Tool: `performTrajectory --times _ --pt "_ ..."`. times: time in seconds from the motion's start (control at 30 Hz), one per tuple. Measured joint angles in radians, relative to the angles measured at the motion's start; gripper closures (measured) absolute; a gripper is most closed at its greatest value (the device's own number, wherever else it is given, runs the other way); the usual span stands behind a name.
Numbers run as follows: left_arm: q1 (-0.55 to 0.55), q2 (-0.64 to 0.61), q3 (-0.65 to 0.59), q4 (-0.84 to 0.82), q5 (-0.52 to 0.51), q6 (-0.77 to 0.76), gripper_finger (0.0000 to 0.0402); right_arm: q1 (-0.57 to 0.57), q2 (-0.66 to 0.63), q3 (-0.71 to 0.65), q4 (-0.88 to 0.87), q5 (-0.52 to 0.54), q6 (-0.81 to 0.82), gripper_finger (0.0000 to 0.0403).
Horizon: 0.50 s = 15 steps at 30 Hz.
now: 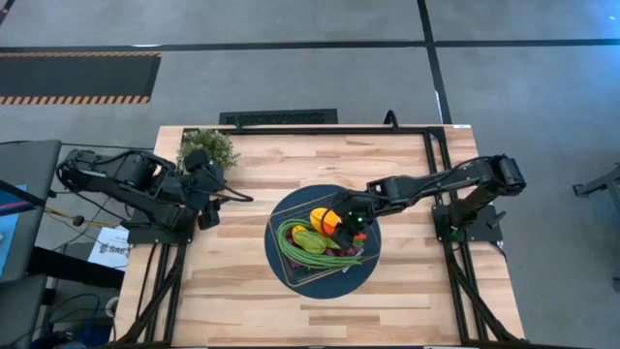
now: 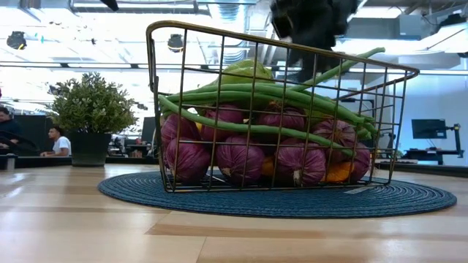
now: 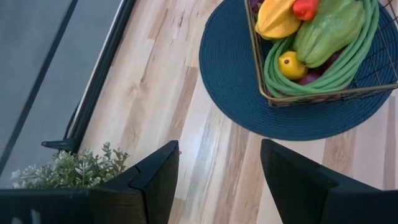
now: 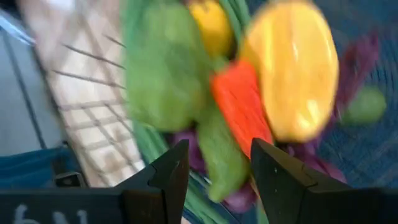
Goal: Build produce basket
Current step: Return to Home Position
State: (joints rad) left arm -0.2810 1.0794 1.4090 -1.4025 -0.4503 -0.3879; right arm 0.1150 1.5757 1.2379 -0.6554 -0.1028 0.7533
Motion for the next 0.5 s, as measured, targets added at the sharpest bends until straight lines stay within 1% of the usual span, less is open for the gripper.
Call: performTrajectory --times 0.07,0.27,0.33,0.4,0.5 --pt "0.000 0.000 0.000 0.001 0.000 0.011 0.0189 0.000 -0.001 0.036 0.007 0.011 -0.026 0.0216" --pt "-0.030 -0.037 0.000 0.001 -0.001 0.003 0.0189 0.003 -0.025 0.132 -0.053 0.119 -0.119 0.0223" --pt "-0.057 -0.062 -0.003 0.005 -0.008 -0.021 0.0191 0.003 -0.050 0.150 -0.093 0.157 -0.131 0.0226" --pt "-0.090 -0.104 -0.018 0.008 -0.039 -0.065 0.0196 0.010 -0.078 0.154 -0.133 0.211 -0.131 0.0229" --pt "-0.135 -0.175 -0.081 0.028 -0.074 -0.143 0.0207 0.027 -0.128 0.155 -0.183 0.270 -0.134 0.0233"
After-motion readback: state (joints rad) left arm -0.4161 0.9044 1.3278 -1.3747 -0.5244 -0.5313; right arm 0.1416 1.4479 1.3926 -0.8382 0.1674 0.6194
